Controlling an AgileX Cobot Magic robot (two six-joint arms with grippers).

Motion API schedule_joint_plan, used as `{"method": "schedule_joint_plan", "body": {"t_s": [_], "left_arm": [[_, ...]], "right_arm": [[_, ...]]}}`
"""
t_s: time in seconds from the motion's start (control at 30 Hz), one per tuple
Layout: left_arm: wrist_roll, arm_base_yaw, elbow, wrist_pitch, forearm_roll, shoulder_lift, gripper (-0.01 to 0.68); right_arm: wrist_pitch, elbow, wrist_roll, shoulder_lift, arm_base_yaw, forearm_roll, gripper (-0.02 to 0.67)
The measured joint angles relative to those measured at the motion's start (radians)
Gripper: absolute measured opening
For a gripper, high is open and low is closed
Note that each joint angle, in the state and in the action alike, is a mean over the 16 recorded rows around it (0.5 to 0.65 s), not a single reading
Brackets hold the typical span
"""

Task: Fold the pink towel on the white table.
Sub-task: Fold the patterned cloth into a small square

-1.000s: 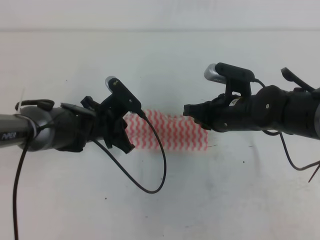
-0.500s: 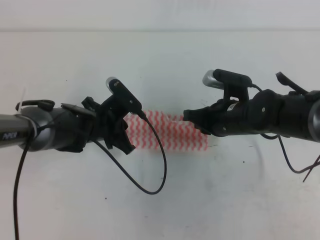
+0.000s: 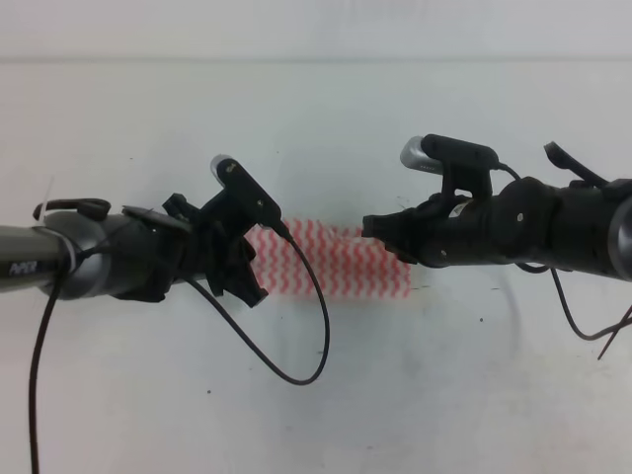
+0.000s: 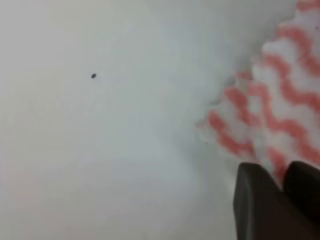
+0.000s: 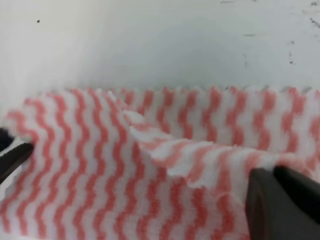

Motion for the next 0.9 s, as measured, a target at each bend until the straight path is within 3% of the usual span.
{"method": "schedule_joint_plan", "body": {"t_s": [0.3,0.47,0.67,0.9], "left_arm": [[-0.033,0.0,-0.025,-0.056,-0.002,-0.003,0.3],[-0.073,0.0,-0.053,-0.108,-0.005,-0.022,0.35],[-0.151,0.0,-0.083,-0.139,-0.011,-0.053,0.344],[-0.23,0.0,-0.101,-0.068,-0.047,-0.068,0.243]], "right_arm": [[0.0,0.0,0.0,-0.001,0.0,-0.007,-0.016],[0.001,0.0,0.0,0.0,0.0,-0.008,-0.016],[0.0,0.0,0.0,0.001,0.0,-0.008,-0.016],[-0.002,0.0,0.0,0.001,0.0,-0.008,-0.016]]}}
